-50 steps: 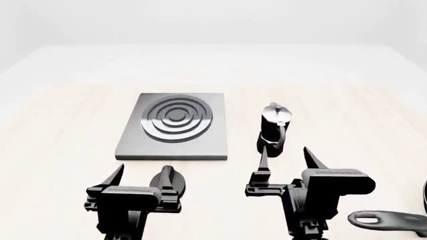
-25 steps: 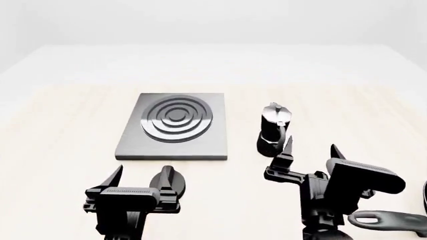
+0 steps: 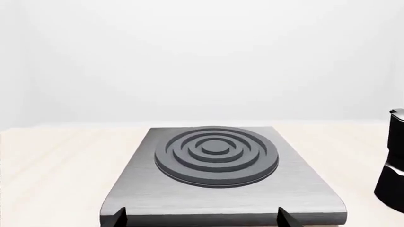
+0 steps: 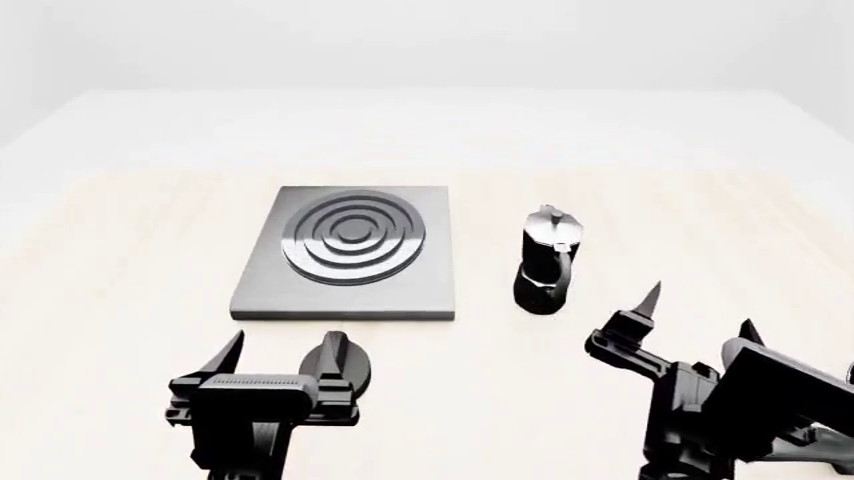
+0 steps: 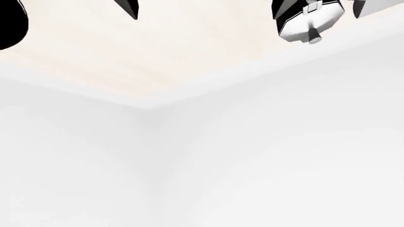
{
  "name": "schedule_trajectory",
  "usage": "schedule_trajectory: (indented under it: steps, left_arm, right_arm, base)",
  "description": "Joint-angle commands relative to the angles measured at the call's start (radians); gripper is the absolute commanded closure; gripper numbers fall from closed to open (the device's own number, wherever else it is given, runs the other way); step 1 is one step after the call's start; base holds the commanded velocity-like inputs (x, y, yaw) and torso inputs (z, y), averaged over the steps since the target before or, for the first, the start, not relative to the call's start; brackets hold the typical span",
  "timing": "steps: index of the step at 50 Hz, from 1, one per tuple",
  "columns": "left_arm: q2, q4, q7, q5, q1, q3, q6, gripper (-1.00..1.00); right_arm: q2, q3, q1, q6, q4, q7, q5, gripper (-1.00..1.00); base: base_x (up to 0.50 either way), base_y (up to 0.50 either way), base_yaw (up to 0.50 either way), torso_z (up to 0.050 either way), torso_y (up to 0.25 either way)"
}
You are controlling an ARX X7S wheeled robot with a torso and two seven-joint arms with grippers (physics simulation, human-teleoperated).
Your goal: Put the frying pan on the stove.
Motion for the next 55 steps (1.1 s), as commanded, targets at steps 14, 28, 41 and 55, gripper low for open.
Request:
schedule_trajectory:
  steps: [14, 28, 41, 55]
  left_arm:
    - [-0.010, -0.012, -0.020, -0.008, -0.003, 0.010, 0.006, -1.00]
    - [-0.017, -0.011, -0.024, -0.019, -0.004, 0.017, 0.007, -1.00]
    - [-0.022, -0.019, -0.029, -0.024, -0.007, 0.024, 0.010, -1.00]
    - [-0.029, -0.013, -0.036, -0.025, -0.013, 0.036, 0.000, -1.00]
  right_arm:
    - [-0.017, 0.043, -0.042, -0.105, 0.055, 0.117, 0.001, -1.00]
    - [-0.022, 0.069, -0.036, -0.146, 0.113, 0.182, 0.020, -1.00]
    - [-0.008, 0.089, -0.033, -0.172, 0.150, 0.223, 0.035, -1.00]
    - [-0.001, 0.108, -0.048, -0.203, 0.156, 0.268, 0.039, -1.00]
  base:
    - [0.00, 0.00, 0.00, 0.000, 0.000]
    - [0.00, 0.00, 0.00, 0.000, 0.000]
    - [0.00, 0.00, 0.00, 0.000, 0.000]
    - [0.00, 0.00, 0.00, 0.000, 0.000]
